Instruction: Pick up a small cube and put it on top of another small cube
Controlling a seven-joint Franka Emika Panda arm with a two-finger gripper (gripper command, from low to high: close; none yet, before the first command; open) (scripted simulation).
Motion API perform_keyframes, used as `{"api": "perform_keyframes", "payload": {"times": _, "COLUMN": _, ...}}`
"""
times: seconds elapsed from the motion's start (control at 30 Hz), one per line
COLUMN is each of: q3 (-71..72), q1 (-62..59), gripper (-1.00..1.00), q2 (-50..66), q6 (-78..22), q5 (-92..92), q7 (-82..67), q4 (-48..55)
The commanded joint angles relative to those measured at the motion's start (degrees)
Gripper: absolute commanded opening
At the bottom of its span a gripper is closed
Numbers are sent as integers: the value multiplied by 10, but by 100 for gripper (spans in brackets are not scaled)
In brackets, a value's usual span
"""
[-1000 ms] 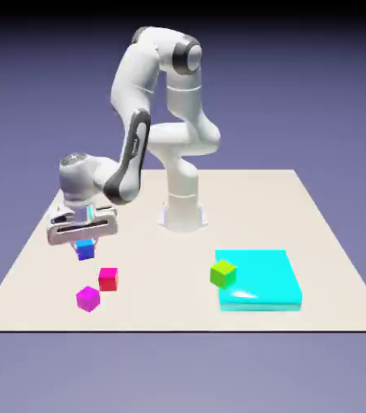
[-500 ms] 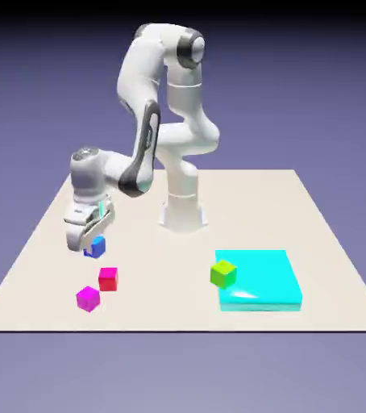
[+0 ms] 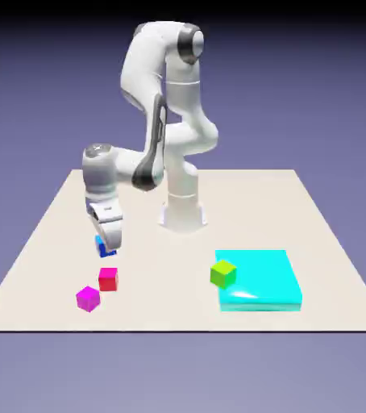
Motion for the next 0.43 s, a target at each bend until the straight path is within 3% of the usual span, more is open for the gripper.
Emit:
{"api": "perform_keyframes", "payload": {"times": 0.0, "q3": 17, "q1": -14, "gripper": -100, "q2": 14, "q6": 8, "q5": 25, "q7": -18, "q4": 2}}
{"api": "perform_keyframes", "payload": {"times": 0.27, "q3": 150, "q1": -109, "gripper": -100, "q2": 121, "q6": 70, "q5": 222, "q7": -160, "q4": 15}}
{"api": "perform_keyframes", "payload": {"times": 0.3, "q3": 150, "q1": -109, "gripper": 100, "q2": 121, "q6": 70, "q5": 222, "q7": -160, "q4": 15}}
{"api": "perform_keyframes", "payload": {"times": 0.4, "q3": 117, "q1": -85, "gripper": 100, "q2": 94, "q6": 54, "q5": 172, "q7": -124, "q4": 11}}
